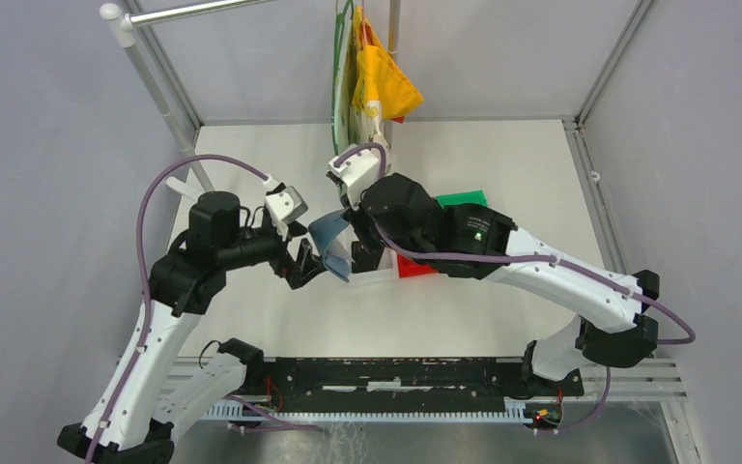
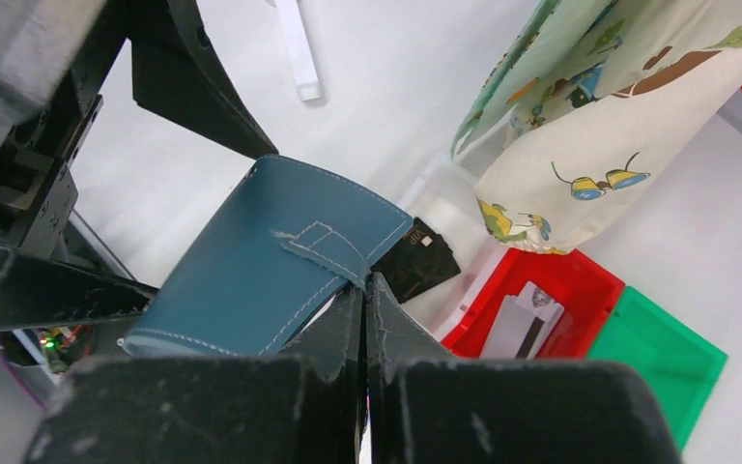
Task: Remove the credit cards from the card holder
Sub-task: Open the card holder.
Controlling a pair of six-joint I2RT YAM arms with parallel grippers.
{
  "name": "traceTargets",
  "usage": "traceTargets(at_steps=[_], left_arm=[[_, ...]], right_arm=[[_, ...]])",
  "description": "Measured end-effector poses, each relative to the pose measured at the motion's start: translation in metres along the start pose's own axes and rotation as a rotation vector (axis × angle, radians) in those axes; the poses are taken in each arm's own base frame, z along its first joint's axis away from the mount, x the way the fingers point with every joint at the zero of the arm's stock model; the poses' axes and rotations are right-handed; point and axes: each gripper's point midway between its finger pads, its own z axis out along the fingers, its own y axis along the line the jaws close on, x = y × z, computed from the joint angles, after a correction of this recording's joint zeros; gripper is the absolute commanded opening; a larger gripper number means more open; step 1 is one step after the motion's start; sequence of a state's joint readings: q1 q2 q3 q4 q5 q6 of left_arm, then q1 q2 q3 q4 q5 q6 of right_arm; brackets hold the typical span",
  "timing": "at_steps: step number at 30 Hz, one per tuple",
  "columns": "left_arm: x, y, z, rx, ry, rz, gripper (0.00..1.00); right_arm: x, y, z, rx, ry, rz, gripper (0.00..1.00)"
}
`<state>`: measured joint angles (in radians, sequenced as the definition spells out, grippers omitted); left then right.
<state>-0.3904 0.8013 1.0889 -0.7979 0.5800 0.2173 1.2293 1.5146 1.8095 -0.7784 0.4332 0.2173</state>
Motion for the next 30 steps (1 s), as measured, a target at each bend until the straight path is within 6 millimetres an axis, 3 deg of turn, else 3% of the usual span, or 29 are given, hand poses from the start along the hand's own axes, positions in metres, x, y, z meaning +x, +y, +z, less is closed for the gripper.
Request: traceTargets(at_steps=[4, 10, 20, 30], left_arm=[[0.013, -0.002, -0.001, -0.008, 0.001, 0.0, 1.0], [0.015, -0.006, -0.004, 0.001, -0.005, 0.004, 1.0], [0.014, -0.001, 0.005, -0.006, -0.015, -0.015, 0.98], [0.015, -0.013, -0.009, 0.013, -0.035, 0.029, 1.0]], right_arm=[[0.008, 0.002, 0.011, 0.05, 0.045, -0.057, 0.0], [0.023, 0.0, 0.019, 0.081, 0.099, -0.113, 0.0], [0.017, -0.002, 0.015, 0.085, 0.09, -0.124, 0.0], [0.009, -0.01, 0.011, 0.143, 0.082, -0.147, 0.0]])
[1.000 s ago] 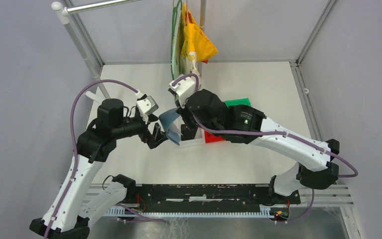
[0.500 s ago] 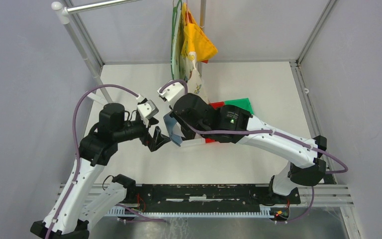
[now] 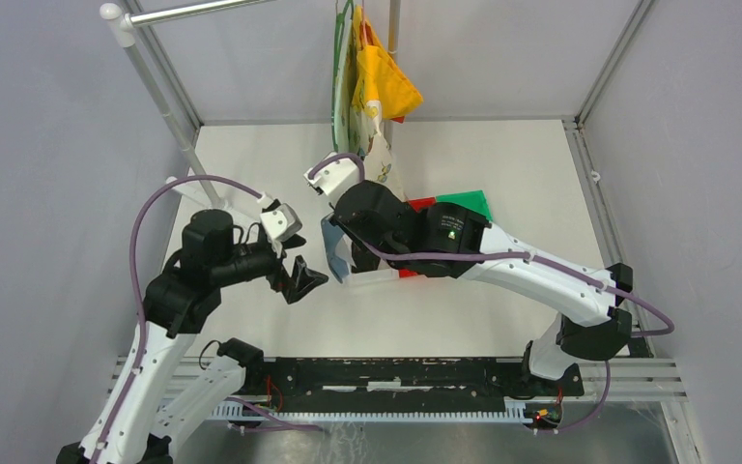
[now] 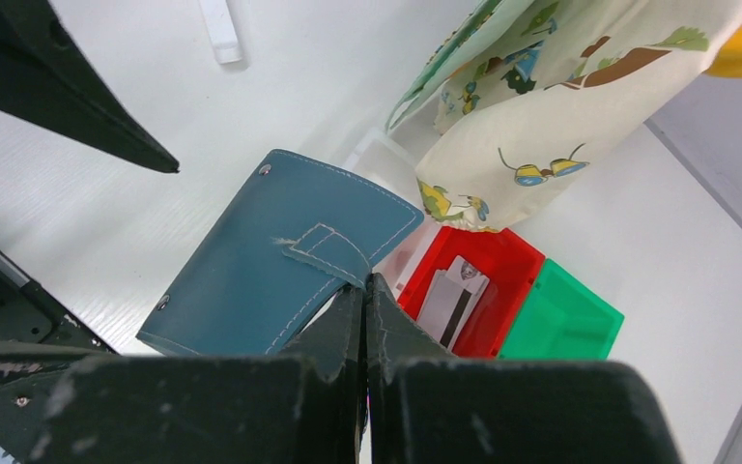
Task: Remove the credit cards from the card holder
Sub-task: Open the card holder.
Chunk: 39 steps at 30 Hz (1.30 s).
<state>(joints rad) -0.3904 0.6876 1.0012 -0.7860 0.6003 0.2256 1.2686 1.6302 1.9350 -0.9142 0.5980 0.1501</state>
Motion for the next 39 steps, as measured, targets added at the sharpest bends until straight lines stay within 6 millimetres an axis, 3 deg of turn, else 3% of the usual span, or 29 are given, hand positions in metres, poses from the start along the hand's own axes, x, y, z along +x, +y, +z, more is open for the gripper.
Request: traceTargets(at_steps=[7, 12, 19, 26, 32, 37, 39], left_arm=[[-0.019, 0.007, -0.015, -0.097, -0.093, 0.034, 1.0], [-0.034, 0.006, -0.014, -0.088, -0.153, 0.017, 0.98], [-0.008, 0.014, -0.003, -0.12, -0.134, -0.016, 0.87], [-0.002, 0.022, -0.001, -0.167, -0.125, -0.024, 0.68], [0.004, 0.033, -0.001, -0.229, -0.112, -0.037, 0.25], [0.006, 0.045, -0.006, -0.302, -0.102, -0.011, 0.07], [0.006, 0.044, -0.007, -0.295, -0.1, 0.009, 0.02]], right_arm=[[-0.008, 0.005, 0.009, 0.065, 0.019, -0.036, 0.0], [0.006, 0.023, 0.031, 0.065, 0.075, -0.084, 0.0], [0.021, 0.043, 0.046, 0.015, 0.122, -0.105, 0.0], [0.012, 0.058, 0.048, -0.05, 0.09, -0.051, 0.0], [0.011, 0.064, 0.049, -0.081, 0.085, -0.026, 0.0], [0.019, 0.065, 0.051, -0.081, 0.096, -0.017, 0.0], [0.019, 0.065, 0.049, -0.088, 0.096, -0.016, 0.06]])
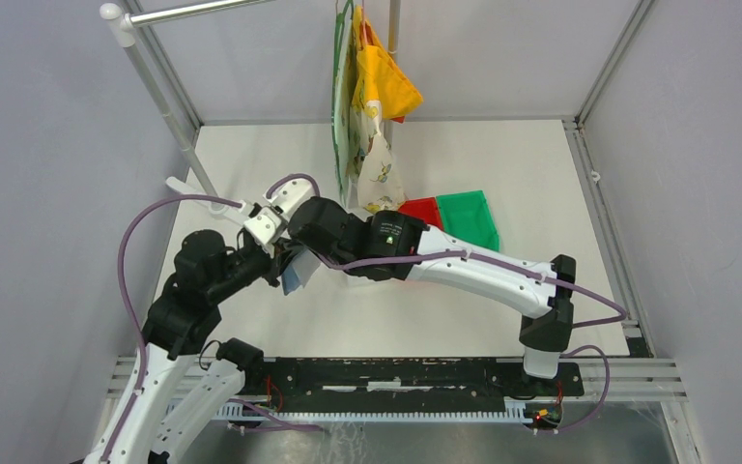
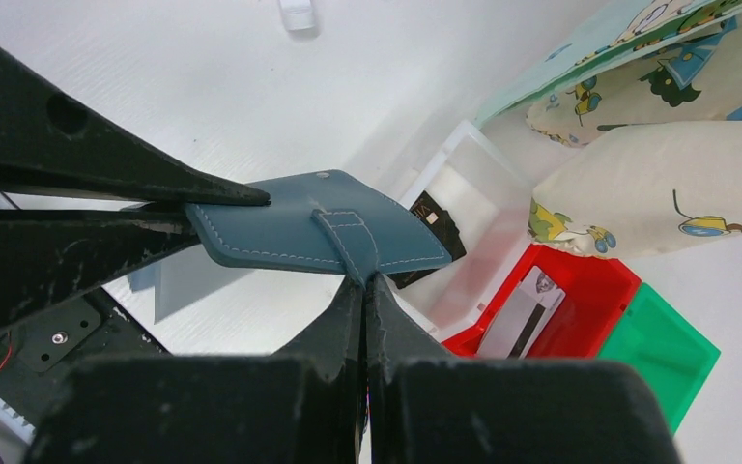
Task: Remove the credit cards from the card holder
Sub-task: Open the card holder.
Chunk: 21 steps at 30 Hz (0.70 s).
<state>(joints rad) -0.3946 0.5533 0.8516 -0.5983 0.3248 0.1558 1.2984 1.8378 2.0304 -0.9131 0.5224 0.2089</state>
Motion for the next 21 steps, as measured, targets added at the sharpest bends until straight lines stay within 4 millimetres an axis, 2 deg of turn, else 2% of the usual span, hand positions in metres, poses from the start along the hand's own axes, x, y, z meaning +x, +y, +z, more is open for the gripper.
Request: traceTargets(at_steps=[1, 5, 7, 10, 13, 15, 18, 21], left_arm=[[-0.001, -0.002, 0.0, 0.015, -0.003, 0.011, 0.02], [-0.001, -0.017, -0.003, 0.106, 0.018, 0.032, 0.02], [-0.002, -0.026, -0.002, 0.164, 0.033, 0.021, 0.02], [-0.012, -0.036, -0.001, 0.237, 0.031, 0.011, 0.02], [-0.027, -0.044, 0.001, 0.296, 0.025, -0.019, 0.02], [-0.043, -0.049, 0.003, 0.338, 0.009, -0.05, 0.02], [-0.067, -0.057, 0.006, 0.4, -0.018, -0.114, 0.02], [-0.09, -0.067, 0.01, 0.487, -0.041, -0.198, 0.02]], right_arm=[[-0.001, 0.0, -0.001, -0.003, -0.002, 0.001, 0.14], [-0.008, 0.0, -0.011, -0.038, -0.034, 0.012, 0.57], [-0.011, 0.0, -0.02, -0.066, -0.06, 0.019, 0.71], [-0.005, -0.01, -0.039, -0.104, -0.107, 0.024, 0.87], [0.006, -0.027, -0.061, -0.137, -0.18, 0.054, 0.95], [0.017, -0.048, -0.083, -0.153, -0.245, 0.095, 0.98], [0.02, -0.078, -0.115, -0.174, -0.399, 0.17, 0.98], [0.022, -0.087, -0.147, -0.236, -0.566, 0.204, 0.98]])
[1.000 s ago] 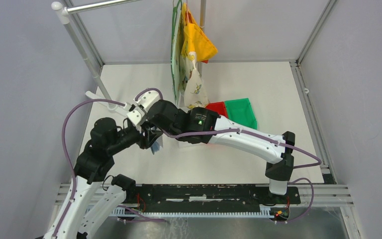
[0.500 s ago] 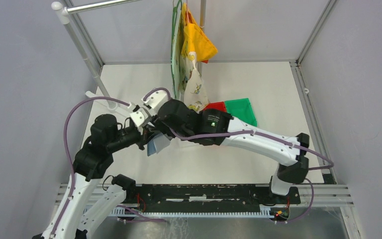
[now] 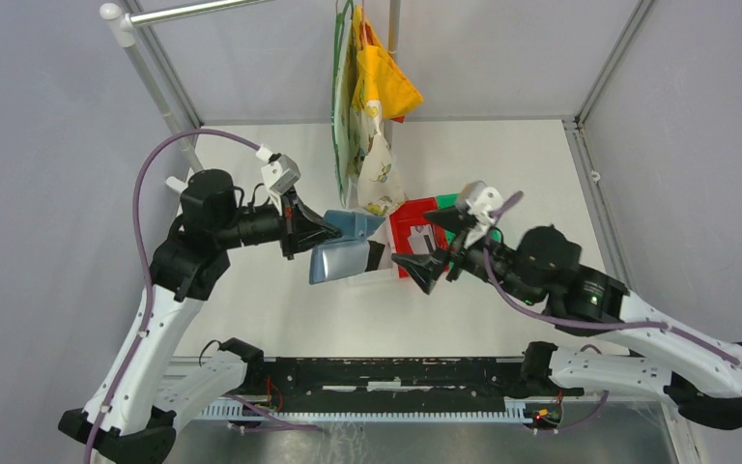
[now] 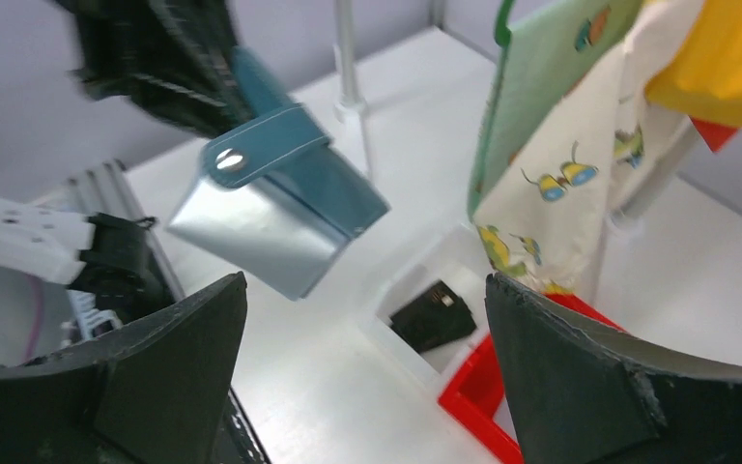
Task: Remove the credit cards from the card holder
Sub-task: Open the card holder, then remove the credit card from the card holder.
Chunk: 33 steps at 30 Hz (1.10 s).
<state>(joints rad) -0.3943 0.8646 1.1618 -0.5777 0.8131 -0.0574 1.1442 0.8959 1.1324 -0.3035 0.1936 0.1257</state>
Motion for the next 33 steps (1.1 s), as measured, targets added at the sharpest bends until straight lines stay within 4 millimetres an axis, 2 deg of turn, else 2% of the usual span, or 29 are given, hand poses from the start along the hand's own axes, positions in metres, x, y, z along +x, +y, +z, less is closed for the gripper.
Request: traceTargets(at_steps=[2, 4, 8, 12, 15, 18, 22, 27, 33], left_arm=[[-0.009, -0.006, 0.006, 0.056, -0.013, -0.054, 0.02], [-0.018, -0.013, 0.01, 0.109, -0.024, -0.104, 0.02], [-0.035, -0.027, 0.011, 0.195, -0.051, -0.167, 0.02], [-0.053, -0.045, 0.005, 0.269, -0.078, -0.185, 0.02], [-0.064, -0.055, -0.001, 0.303, -0.095, -0.174, 0.02], [-0.07, -0.063, -0.005, 0.328, -0.104, -0.162, 0.02], [-0.076, -0.069, -0.009, 0.346, -0.109, -0.169, 0.02], [-0.083, -0.074, -0.011, 0.37, -0.111, -0.181, 0.02], [-0.088, -0.076, -0.011, 0.379, -0.117, -0.206, 0.02]], right_arm=[[-0.006, 0.008, -0.014, -0.062, -0.082, 0.01, 0.98], [-0.009, 0.013, -0.017, -0.1, -0.126, 0.016, 0.97], [-0.006, 0.024, -0.002, -0.158, -0.128, 0.018, 0.94], [0.011, 0.032, 0.02, -0.213, -0.069, 0.015, 0.94], [0.02, 0.034, 0.026, -0.251, -0.042, 0.017, 0.94], [0.017, 0.037, 0.021, -0.292, -0.073, 0.018, 0.91], [0.02, 0.041, 0.012, -0.347, -0.114, 0.022, 0.82], [0.026, 0.043, 0.013, -0.378, -0.131, 0.036, 0.73], [0.013, 0.048, 0.014, -0.41, -0.183, 0.051, 0.68]])
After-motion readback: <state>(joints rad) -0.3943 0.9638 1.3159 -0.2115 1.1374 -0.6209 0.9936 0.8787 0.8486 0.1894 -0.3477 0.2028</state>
